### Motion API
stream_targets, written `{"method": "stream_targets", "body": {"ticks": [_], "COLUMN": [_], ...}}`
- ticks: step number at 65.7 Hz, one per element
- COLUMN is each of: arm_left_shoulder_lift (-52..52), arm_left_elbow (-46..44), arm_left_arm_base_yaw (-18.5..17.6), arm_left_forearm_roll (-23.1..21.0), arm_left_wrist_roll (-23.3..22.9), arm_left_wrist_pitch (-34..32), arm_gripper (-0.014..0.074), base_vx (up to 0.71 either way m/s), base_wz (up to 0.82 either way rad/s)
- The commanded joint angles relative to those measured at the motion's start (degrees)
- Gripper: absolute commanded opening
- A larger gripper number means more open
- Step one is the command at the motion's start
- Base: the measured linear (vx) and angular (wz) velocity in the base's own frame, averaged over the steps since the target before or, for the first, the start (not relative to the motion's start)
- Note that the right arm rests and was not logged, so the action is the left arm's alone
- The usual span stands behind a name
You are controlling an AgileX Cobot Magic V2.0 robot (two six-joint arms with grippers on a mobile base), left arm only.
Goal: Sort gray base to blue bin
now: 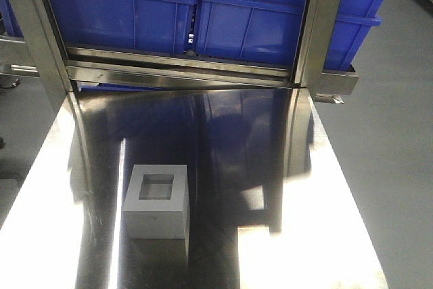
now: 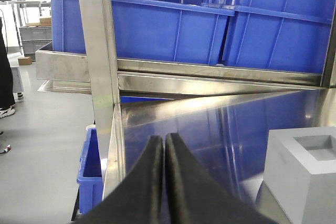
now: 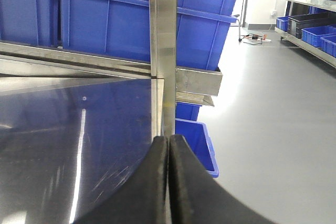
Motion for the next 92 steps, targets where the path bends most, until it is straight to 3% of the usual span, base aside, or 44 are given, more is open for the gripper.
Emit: {"method": "stream_targets", "body": {"ticks": [1,38,55,76,92], "arm_left_shoulder_lift": [-0.9,-0.9,-0.9,0.0,9.8], "arm_left_elbow": [1.7,1.7,0.4,-8.3,-14.8], "arm_left_arm_base_yaw": [-0.2,-0.2,-0.2,-0.2,-0.2], "arm_left_forearm_roll": [-0.5,0.4,0.5,2.0,2.0], "arm_left_wrist_roll": [-0.2,-0.1,-0.3,-0.1,-0.8], "arm_left_wrist_pitch": [-4.1,-4.6,-11.5,-11.2,-7.9], "arm_gripper": [-0.0006,-0.0006,-0.0006,-0.0006,-0.0006], "base_vx": [0.00,0.00,0.00,0.00,0.00], "base_wz": [0.00,0.00,0.00,0.00,0.00]}}
